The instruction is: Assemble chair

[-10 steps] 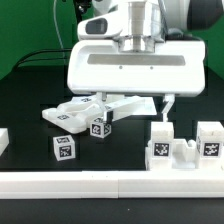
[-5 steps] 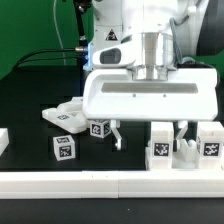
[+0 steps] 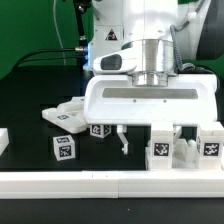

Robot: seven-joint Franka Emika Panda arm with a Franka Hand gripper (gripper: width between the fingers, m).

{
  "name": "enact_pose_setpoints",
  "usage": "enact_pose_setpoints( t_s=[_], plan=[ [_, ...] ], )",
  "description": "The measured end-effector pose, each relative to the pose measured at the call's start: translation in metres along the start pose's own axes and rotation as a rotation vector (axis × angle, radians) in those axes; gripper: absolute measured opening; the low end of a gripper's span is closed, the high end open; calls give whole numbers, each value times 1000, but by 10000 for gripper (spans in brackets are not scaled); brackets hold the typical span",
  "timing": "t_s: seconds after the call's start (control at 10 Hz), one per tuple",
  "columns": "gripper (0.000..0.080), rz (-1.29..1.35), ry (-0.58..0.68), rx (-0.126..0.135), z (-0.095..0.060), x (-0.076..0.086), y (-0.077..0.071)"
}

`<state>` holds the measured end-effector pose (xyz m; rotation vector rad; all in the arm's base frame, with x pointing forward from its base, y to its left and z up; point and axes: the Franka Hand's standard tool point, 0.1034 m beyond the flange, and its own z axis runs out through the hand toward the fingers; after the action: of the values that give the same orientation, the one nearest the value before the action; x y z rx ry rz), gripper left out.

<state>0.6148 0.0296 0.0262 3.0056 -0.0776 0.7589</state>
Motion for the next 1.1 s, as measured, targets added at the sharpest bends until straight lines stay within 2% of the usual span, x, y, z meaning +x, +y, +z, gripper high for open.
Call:
enact_pose_setpoints(
  t_s=[0.1,0.2,0.3,0.4,0.5,0.8,0.9,1.1],
  plan=[
    [386,0,0,0,0,0,0],
    [188,0,0,0,0,0,0],
    [61,0,0,0,0,0,0],
    [61,0,0,0,0,0,0],
    [22,0,0,0,0,0,0],
    [22,-1,-2,-1,-1,0,1],
    [22,3,-22,2,-5,-5,5],
    [22,17,-104,31,-24,-17,7]
  ],
)
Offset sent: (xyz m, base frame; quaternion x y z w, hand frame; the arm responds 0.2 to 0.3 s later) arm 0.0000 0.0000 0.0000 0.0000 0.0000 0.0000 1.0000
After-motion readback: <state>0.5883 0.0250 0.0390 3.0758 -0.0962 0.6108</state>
